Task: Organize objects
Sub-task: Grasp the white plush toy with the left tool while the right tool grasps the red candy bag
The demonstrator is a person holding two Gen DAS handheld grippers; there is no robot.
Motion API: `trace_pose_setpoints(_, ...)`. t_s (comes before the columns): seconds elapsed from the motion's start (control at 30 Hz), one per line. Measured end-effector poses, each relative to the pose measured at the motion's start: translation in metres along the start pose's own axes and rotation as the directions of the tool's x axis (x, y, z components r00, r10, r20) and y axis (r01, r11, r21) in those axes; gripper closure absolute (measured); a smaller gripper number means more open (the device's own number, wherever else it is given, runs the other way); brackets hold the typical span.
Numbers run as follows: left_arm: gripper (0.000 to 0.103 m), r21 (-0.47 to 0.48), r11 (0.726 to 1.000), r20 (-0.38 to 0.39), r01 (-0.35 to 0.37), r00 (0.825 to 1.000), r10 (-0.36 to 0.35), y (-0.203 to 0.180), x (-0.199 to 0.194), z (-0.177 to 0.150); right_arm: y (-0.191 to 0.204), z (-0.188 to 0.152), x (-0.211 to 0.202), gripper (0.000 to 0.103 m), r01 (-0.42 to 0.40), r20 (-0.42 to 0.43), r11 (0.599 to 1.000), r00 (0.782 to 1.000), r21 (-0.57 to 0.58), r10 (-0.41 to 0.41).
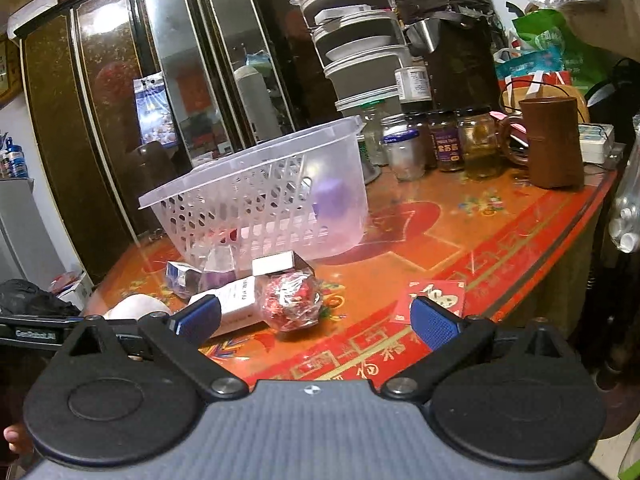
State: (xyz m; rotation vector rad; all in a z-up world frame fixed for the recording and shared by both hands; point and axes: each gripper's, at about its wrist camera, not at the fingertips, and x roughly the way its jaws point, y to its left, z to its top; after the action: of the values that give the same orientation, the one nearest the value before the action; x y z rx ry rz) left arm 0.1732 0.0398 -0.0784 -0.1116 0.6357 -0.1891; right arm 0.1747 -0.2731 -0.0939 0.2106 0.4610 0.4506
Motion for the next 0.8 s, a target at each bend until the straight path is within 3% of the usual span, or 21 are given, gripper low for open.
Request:
trace_pose_setpoints(0.23, 0.001, -0.005, 0.999, -0.039, -0.033, 0.999, 0.033, -0.001, 0.016, -0.001, 0.003, -0.006, 0.009, 0.000, 0.007, -0.014, 0.999, 1.000, -0.039, -0.007)
trace_pose_setpoints(0.33, 0.016, 0.010, 0.999, -0.043, -0.038, 0.998, 0.038, -0.003, 0.018, -0.004, 0.007, -0.008, 0.016, 0.000, 0.011, -0.025, 0.998, 1.000, -0.063, -0.012)
trace_pose_setpoints(0.53, 0.020, 0.047, 0.997, 0.004, -0.068, 0.998, 0.068, -0.009, 0.011, -0.007, 0.017, -0.009, 0.025, 0.001, 0.000, -0.020, 0.996, 1.000, -0.095, -0.002)
trace_pose_setpoints(0.7, 0.020, 0.018, 0.999, 0.045, -0.051, 0.998, 0.050, -0.003, 0.004, -0.005, 0.024, -0.008, 0.037, 0.010, 0.009, -0.028, 0.990, 1.000, -0.140, -0.013)
trace_pose_setpoints(0.8, 0.020, -0.013, 0.999, 0.042, -0.036, 0.998, 0.036, 0.002, 0.004, -0.004, 0.029, -0.008, 0.048, 0.028, 0.029, -0.041, 0.983, 0.998, -0.181, -0.037)
